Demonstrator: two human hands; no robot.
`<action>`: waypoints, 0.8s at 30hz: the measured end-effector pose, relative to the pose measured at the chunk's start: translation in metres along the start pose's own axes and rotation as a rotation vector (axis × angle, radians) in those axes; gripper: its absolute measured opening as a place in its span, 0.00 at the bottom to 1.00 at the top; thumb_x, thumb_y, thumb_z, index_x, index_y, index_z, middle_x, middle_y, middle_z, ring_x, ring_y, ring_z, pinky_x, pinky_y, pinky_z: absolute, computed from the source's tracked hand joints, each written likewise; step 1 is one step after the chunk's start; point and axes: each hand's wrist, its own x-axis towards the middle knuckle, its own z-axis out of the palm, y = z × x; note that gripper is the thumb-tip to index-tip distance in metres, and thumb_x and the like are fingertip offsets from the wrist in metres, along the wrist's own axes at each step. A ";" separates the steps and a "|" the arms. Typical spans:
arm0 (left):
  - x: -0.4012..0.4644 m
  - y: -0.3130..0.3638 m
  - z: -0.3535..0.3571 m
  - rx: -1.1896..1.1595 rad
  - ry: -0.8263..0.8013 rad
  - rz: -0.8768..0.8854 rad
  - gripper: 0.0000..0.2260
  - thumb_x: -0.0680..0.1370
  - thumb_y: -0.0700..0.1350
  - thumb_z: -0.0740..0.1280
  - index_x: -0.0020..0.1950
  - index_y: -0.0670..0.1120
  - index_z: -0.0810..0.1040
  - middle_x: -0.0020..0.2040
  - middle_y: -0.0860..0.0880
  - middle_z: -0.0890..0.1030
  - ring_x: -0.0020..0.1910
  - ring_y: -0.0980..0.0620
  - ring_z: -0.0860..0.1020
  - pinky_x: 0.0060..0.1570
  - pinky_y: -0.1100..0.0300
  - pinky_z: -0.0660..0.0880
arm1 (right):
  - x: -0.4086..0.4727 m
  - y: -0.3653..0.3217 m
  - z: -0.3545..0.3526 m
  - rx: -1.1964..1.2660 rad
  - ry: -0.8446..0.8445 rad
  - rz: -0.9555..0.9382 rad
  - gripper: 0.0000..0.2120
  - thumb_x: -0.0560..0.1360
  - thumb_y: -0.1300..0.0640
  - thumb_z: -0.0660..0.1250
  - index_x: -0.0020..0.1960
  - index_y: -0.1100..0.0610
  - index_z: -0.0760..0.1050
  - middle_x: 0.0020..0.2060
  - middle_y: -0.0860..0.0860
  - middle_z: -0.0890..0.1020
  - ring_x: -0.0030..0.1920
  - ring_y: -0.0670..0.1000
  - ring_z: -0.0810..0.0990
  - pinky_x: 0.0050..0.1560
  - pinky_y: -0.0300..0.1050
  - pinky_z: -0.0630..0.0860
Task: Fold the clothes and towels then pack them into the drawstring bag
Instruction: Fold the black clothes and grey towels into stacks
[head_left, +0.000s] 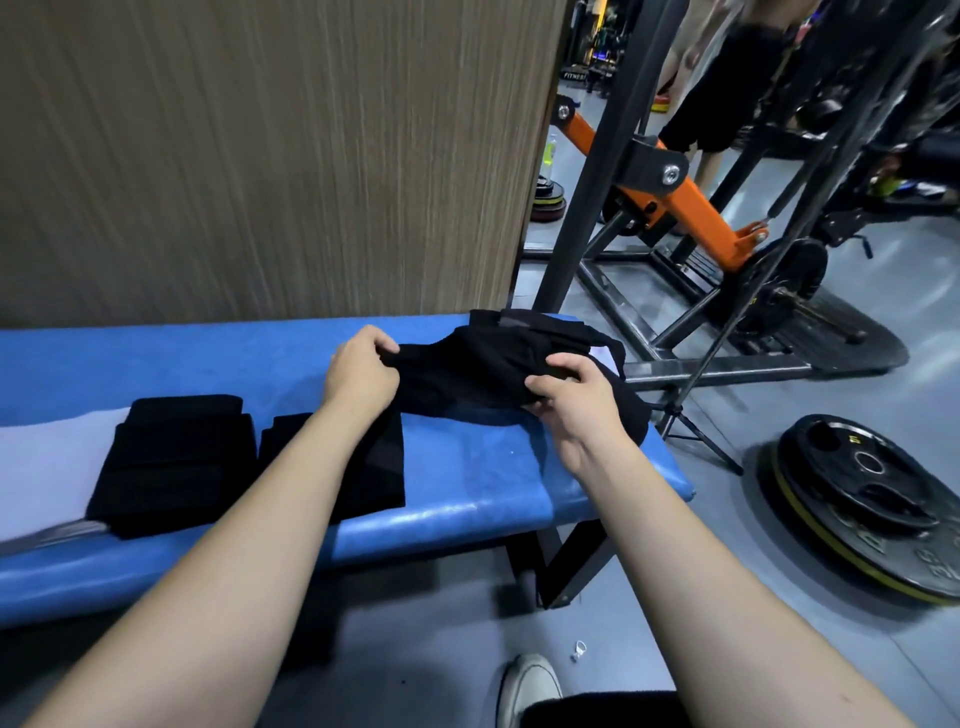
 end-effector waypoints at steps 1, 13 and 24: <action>-0.004 0.004 -0.004 -0.054 0.025 0.037 0.15 0.74 0.34 0.61 0.53 0.52 0.76 0.58 0.47 0.77 0.52 0.49 0.74 0.40 0.60 0.66 | -0.002 -0.001 -0.002 0.025 -0.023 0.000 0.17 0.72 0.76 0.65 0.54 0.58 0.74 0.49 0.61 0.78 0.43 0.57 0.78 0.42 0.47 0.77; -0.075 -0.011 -0.082 -0.368 -0.237 0.184 0.19 0.75 0.32 0.68 0.56 0.55 0.83 0.56 0.51 0.83 0.57 0.52 0.82 0.59 0.58 0.77 | -0.029 -0.014 -0.028 -0.023 -0.317 0.006 0.30 0.68 0.80 0.60 0.59 0.52 0.80 0.52 0.61 0.81 0.46 0.56 0.80 0.44 0.44 0.77; -0.095 -0.056 -0.119 0.113 -0.129 0.200 0.14 0.77 0.44 0.70 0.60 0.55 0.81 0.42 0.56 0.77 0.37 0.60 0.73 0.42 0.64 0.69 | -0.047 0.003 0.003 -0.341 -0.280 -0.056 0.11 0.74 0.62 0.72 0.57 0.56 0.83 0.50 0.54 0.85 0.46 0.50 0.80 0.36 0.43 0.70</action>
